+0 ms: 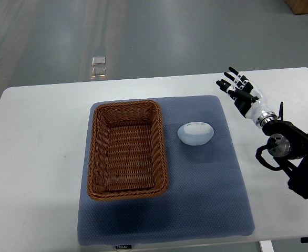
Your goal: Place blue toy in brown basket
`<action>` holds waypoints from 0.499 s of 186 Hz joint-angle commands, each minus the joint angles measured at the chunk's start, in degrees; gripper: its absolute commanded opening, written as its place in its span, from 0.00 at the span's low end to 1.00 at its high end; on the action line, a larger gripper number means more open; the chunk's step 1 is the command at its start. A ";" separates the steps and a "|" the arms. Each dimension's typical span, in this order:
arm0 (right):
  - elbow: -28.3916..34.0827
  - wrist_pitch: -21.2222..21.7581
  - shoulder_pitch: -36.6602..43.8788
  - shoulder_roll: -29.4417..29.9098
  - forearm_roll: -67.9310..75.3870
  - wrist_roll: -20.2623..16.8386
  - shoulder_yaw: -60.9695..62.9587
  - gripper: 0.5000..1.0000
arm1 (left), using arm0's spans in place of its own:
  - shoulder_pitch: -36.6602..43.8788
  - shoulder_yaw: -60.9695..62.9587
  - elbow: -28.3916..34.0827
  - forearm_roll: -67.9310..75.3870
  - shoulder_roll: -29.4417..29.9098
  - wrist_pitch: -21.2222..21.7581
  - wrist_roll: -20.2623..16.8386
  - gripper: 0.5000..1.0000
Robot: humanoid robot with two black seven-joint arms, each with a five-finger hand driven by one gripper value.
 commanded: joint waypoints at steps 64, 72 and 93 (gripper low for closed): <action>0.09 0.09 0.05 0.04 -0.01 0.08 -0.08 0.83 | -0.09 -0.18 0.00 0.01 0.00 -0.16 -0.53 1.00; 0.09 0.09 0.05 -0.05 -0.01 0.08 -0.08 0.83 | -0.09 -0.27 0.00 0.01 0.00 -0.16 -0.53 1.00; 0.00 0.09 0.05 -0.05 -0.01 0.08 -0.08 0.83 | -0.09 -0.27 0.00 0.01 0.00 -0.16 -0.53 1.00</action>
